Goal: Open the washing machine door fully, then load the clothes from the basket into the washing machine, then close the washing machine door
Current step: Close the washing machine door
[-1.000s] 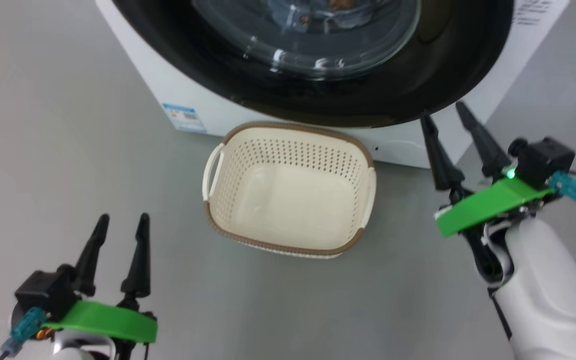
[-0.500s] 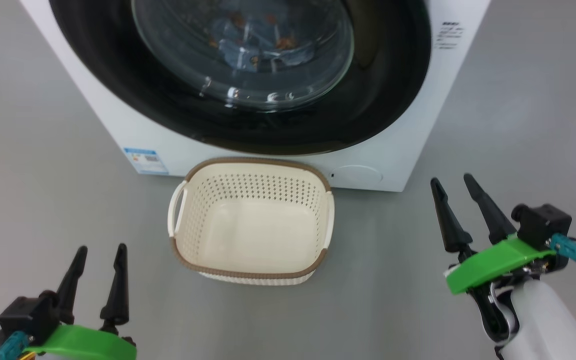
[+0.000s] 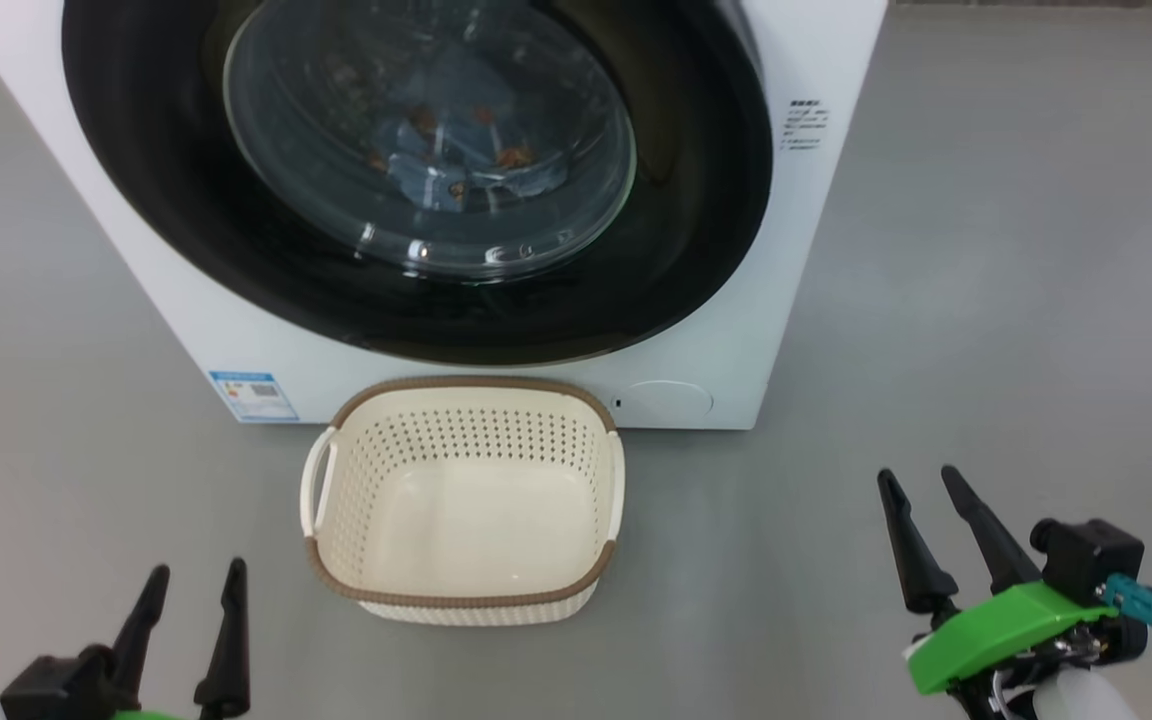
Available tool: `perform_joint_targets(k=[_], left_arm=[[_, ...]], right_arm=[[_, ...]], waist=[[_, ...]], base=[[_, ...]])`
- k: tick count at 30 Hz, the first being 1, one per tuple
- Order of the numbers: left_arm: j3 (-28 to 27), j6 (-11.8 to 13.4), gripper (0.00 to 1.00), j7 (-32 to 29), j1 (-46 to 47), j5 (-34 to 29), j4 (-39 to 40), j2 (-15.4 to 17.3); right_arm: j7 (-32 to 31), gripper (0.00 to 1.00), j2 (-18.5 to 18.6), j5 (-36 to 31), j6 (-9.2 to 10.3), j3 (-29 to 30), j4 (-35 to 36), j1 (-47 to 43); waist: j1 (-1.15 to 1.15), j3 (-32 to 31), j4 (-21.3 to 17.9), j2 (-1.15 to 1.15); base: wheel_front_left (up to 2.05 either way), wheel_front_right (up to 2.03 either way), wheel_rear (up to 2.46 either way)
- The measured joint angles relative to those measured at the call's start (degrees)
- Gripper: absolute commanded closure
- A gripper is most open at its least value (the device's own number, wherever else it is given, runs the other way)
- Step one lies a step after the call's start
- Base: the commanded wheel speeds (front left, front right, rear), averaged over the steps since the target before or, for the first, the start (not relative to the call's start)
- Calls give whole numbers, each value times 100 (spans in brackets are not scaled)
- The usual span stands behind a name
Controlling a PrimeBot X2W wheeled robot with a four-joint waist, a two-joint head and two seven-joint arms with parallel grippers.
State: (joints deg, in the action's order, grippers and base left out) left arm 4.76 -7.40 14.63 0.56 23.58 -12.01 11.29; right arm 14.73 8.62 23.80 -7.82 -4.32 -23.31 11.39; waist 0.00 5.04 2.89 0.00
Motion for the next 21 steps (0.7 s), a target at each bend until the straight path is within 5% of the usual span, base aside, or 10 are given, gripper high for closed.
perform_joint_targets(k=[21], left_arm=[[-154, 0, 0, 0, -522, -79, 30, 0]], right_arm=[[-1, 0, -3, -52, 0, 392, 170, -742]], waist=[[0, -355, -270, 0]], base=[[0, 0, 0]])
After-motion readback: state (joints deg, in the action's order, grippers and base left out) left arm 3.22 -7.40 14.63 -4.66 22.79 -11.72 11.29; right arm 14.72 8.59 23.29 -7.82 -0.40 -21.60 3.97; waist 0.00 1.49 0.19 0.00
